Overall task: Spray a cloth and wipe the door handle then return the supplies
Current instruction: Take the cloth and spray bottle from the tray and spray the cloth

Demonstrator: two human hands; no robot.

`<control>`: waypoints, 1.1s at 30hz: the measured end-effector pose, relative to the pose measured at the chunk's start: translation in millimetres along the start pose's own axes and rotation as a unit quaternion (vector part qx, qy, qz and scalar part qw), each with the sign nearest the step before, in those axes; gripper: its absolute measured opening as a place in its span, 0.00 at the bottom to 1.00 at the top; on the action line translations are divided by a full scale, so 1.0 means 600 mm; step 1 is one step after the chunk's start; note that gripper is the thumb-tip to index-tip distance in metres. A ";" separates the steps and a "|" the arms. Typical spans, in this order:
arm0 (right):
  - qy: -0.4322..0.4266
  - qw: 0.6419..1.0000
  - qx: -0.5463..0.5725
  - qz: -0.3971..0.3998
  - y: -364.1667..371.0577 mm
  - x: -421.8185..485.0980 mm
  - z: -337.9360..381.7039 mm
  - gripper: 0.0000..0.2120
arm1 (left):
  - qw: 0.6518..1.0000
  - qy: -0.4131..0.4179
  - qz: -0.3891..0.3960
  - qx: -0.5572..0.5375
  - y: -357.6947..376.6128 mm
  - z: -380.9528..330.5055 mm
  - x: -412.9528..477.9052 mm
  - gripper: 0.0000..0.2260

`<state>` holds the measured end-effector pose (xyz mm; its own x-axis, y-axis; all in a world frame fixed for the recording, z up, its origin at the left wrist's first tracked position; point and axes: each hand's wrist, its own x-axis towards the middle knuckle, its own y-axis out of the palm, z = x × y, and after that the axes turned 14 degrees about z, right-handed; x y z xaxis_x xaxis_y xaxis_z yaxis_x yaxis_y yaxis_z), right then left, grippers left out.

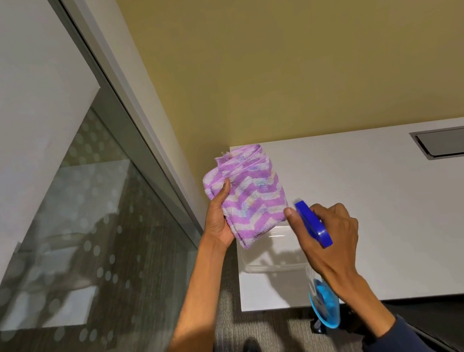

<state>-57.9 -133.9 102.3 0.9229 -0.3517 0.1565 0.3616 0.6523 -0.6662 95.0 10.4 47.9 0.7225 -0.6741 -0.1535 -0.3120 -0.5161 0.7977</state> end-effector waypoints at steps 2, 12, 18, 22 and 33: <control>0.007 1.000 0.019 -0.018 -0.010 0.017 -0.011 0.25 | 1.000 0.006 0.000 -0.009 -0.007 -0.003 -0.007 0.29; 0.028 0.992 0.061 -0.104 0.025 0.113 -0.065 0.21 | 0.998 0.026 -0.006 -0.050 -0.026 -0.016 -0.034 0.34; 0.018 0.990 0.067 -0.126 0.045 0.153 -0.077 0.16 | 0.998 0.034 -0.019 -0.057 -0.041 -0.022 -0.051 0.27; 0.014 0.992 0.056 -0.114 0.066 0.154 -0.095 0.16 | 0.998 0.034 -0.032 -0.052 -0.052 -0.026 -0.055 0.31; 0.038 0.994 0.075 -0.065 0.100 0.123 -0.169 0.19 | 0.998 0.026 -0.026 -0.058 -0.064 -0.024 -0.065 0.27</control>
<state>18.4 -189.0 -0.1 0.8569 -0.4855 0.1736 0.4973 0.6893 -0.5268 87.7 64.0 31.4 0.7680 -0.6182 -0.1674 -0.2031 -0.4830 0.8517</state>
